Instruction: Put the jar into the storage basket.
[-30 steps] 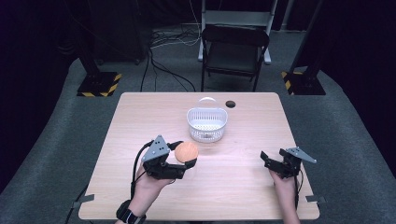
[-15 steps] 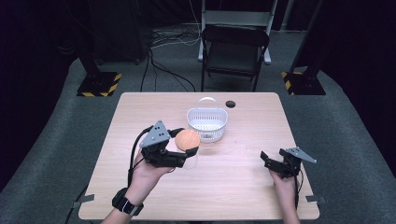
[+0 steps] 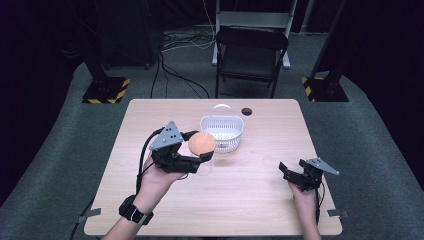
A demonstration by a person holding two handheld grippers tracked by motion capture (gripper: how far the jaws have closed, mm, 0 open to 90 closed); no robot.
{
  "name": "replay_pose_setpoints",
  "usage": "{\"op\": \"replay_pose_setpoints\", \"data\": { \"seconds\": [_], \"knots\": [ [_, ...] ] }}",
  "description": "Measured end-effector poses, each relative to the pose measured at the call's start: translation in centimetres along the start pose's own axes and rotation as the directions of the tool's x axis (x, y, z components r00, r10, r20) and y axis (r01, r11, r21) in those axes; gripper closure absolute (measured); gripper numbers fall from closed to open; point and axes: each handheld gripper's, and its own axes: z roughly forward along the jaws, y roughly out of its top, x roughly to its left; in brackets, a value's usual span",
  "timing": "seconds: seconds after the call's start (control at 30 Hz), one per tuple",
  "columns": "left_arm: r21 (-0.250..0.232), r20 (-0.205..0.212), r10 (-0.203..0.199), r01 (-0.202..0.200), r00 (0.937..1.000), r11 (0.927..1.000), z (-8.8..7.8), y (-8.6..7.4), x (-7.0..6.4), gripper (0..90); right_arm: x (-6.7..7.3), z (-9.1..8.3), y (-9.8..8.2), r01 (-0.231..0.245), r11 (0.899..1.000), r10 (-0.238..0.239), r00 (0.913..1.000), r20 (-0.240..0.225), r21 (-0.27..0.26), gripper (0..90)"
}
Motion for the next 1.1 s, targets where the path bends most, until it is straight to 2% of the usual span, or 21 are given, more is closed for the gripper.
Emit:
{"op": "replay_pose_setpoints", "data": {
  "seconds": [0.2, 0.5, 0.77, 0.87, 0.93, 1.1],
  "knots": [
    [-0.002, 0.006, -0.009, 0.009, 0.9999, 1.0000, 0.4, 0.1, 0.4, 23.8, 0.0, 0.0, 0.0, 0.001, 1.000, -0.001, 1.0000, 0.000, 0.001, 6.0],
    [-0.006, 0.003, 0.000, 0.000, 1.0000, 1.0000, 2.1, 1.0, 1.3, 23.8, 0.0, 0.0, 0.0, 0.000, 1.000, 0.000, 1.0000, -0.001, -0.001, 6.0],
    [-0.021, -0.018, -0.007, 0.006, 0.9998, 0.9998, 3.6, 1.6, 2.2, 23.8, 0.0, 0.0, 0.0, -0.002, 1.000, 0.002, 1.0000, -0.004, -0.002, 6.0],
    [-0.023, -0.038, -0.010, 0.009, 0.9992, 0.9997, 4.3, 1.8, 2.9, 23.8, 0.0, 0.0, 0.0, -0.002, 1.000, 0.002, 1.0000, -0.004, 0.000, 6.0],
    [-0.029, -0.037, -0.029, 0.028, 0.9989, 0.9992, 5.1, 2.1, 3.5, 23.8, 0.0, 0.0, 0.0, -0.001, 1.000, 0.001, 1.0000, -0.004, 0.001, 6.0],
    [-0.029, -0.063, -0.018, 0.016, 0.9979, 0.9995, 6.2, 2.6, 4.2, 23.8, 0.0, 0.0, 0.0, -0.003, 1.000, 0.003, 1.0000, -0.005, 0.003, 6.0]
  ]
}}
